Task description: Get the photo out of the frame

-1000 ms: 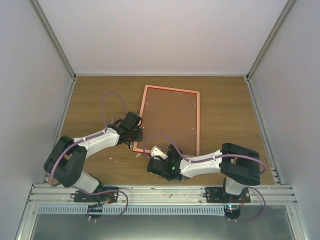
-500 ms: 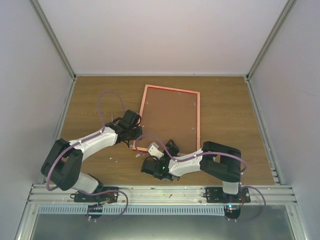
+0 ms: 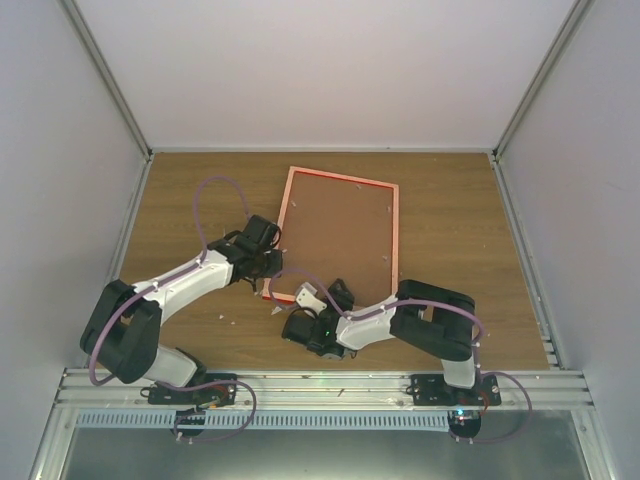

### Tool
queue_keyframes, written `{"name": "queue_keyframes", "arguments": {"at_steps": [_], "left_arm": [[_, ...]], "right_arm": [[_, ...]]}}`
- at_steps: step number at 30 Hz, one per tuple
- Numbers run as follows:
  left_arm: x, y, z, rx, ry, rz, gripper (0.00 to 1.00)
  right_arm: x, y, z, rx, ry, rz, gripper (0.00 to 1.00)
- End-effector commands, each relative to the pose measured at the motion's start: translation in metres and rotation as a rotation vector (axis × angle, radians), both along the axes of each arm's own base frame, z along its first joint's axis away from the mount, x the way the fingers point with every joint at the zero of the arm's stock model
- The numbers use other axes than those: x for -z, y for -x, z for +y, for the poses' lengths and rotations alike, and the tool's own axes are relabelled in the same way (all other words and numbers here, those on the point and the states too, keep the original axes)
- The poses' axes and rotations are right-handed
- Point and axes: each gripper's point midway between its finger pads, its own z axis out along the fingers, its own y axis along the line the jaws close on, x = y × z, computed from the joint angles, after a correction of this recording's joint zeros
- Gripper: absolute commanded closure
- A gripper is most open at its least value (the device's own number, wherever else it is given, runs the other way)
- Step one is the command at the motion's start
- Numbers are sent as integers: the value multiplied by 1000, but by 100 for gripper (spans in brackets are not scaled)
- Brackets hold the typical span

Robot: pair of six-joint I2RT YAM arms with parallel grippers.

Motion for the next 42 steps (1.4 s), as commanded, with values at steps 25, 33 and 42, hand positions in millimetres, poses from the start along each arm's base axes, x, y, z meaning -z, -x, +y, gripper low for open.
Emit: {"name": "queue_keyframes", "arguments": {"at_steps": [25,33,42], "left_arm": [[-189,-37,69,-163,242,-488,59],[-210,-16,101,-265,225,-623,50],[-186,-8,103,-284,242,-615,41]], "right_arm": [[-125,-1,24,-291,-34,75,99],[-201,-24,15,-320,-194,72,99],[-267,-44,-1,-325,-355,49,99]]}}
